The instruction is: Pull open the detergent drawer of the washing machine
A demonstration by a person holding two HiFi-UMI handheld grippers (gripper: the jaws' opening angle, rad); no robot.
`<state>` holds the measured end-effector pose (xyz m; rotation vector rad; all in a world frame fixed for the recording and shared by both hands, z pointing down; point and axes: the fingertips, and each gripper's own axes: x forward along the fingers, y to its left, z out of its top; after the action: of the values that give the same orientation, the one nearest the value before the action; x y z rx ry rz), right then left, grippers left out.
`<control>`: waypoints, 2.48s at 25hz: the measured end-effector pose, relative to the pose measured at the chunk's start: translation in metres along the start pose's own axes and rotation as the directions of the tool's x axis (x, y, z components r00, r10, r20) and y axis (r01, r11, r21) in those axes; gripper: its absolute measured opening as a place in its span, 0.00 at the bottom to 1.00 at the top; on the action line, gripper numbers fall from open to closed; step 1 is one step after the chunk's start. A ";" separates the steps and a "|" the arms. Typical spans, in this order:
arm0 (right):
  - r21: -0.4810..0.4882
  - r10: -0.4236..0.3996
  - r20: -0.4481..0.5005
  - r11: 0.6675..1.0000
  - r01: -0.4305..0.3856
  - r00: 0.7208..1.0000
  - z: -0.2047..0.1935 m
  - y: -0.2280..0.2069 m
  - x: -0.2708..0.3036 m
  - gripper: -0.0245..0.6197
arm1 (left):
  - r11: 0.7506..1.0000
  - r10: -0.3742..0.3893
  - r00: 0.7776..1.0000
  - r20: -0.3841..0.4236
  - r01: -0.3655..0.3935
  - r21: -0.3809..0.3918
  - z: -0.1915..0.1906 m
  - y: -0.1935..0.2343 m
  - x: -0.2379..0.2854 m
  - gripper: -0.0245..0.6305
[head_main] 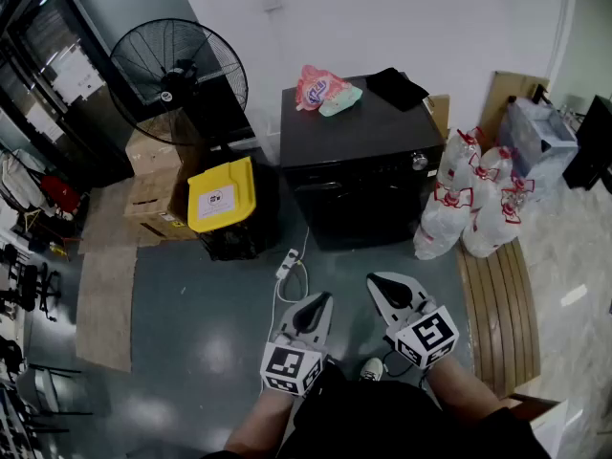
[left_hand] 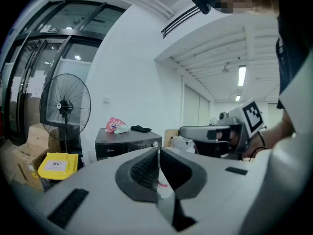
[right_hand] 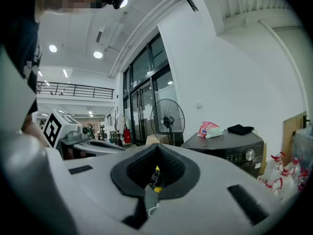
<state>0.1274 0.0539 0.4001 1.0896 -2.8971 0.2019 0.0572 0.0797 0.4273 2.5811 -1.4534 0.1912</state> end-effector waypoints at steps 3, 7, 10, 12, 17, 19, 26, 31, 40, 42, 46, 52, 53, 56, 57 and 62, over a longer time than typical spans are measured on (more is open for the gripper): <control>0.001 -0.002 0.001 1.000 0.002 1.000 -0.002 -0.001 0.003 0.05 | 1.000 0.001 1.000 0.002 -0.001 0.001 -0.001 0.003 0.001 0.06; 0.008 -0.012 0.001 1.000 0.012 1.000 -0.002 -0.001 0.008 0.05 | 1.000 -0.003 1.000 0.006 0.003 -0.002 0.001 0.008 0.000 0.06; 0.024 -0.026 0.012 0.999 0.026 1.000 -0.002 -0.002 0.011 0.05 | 1.000 -0.001 1.000 0.013 0.001 -0.004 0.001 0.014 -0.002 0.07; 0.034 -0.035 0.017 0.999 0.035 0.999 -0.002 -0.002 0.015 0.05 | 1.000 -0.005 1.000 0.017 0.005 -0.002 0.001 0.017 -0.002 0.07; 0.063 -0.069 0.025 0.996 0.068 0.997 -0.003 -0.007 0.027 0.06 | 1.000 -0.014 1.000 0.028 0.014 -0.004 0.003 0.028 -0.003 0.21; 0.087 -0.068 0.035 0.994 0.064 0.997 -0.001 -0.008 0.035 0.19 | 1.000 -0.015 0.999 0.033 0.015 -0.008 0.004 0.036 -0.004 0.28; 0.256 -0.065 0.057 0.965 0.049 0.996 -0.004 -0.013 0.069 0.35 | 1.000 -0.016 0.999 0.032 0.017 -0.021 0.003 0.068 -0.004 0.44; 0.319 -0.066 0.065 0.947 0.042 0.996 -0.010 -0.013 0.101 0.45 | 0.999 -0.035 0.999 0.025 0.036 -0.030 -0.002 0.096 -0.002 0.47; 0.391 -0.099 0.055 0.918 0.070 0.994 -0.012 -0.013 0.169 0.53 | 0.997 -0.071 0.997 0.030 0.072 -0.037 0.002 0.161 0.003 0.49; 0.404 -0.108 0.062 0.912 0.074 0.992 -0.012 -0.016 0.186 0.54 | 0.996 -0.083 0.996 0.032 0.084 -0.032 0.004 0.176 0.007 0.49; 0.434 -0.129 0.065 0.897 0.089 0.990 -0.013 -0.016 0.216 0.56 | 0.993 -0.119 0.993 0.030 0.119 -0.022 0.006 0.202 0.010 0.49; 0.502 -0.145 0.090 0.861 0.081 0.985 -0.016 -0.012 0.257 0.58 | 0.987 -0.160 0.987 0.029 0.160 -0.006 0.014 0.231 0.010 0.49; 0.518 -0.150 0.092 0.852 0.081 0.984 -0.017 -0.012 0.263 0.59 | 0.986 -0.164 0.986 0.031 0.164 -0.003 0.015 0.235 0.011 0.49; 0.555 -0.158 0.087 0.827 0.084 0.984 -0.026 -0.017 0.278 0.60 | 0.986 -0.165 0.986 0.040 0.165 -0.003 0.016 0.247 0.013 0.49; 0.565 -0.157 0.084 0.821 0.082 0.984 -0.030 -0.019 0.283 0.60 | 0.987 -0.160 0.986 0.042 0.160 -0.007 0.017 0.252 0.014 0.49; 0.630 -0.153 0.068 0.773 0.076 0.986 -0.048 -0.038 0.308 0.60 | 0.990 -0.137 0.990 0.044 0.138 -0.025 0.022 0.268 0.024 0.49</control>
<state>-0.0799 -0.1696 0.4777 1.3816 -2.9052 1.2144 -0.1590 -0.0809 0.4342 2.6656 -1.2747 0.0986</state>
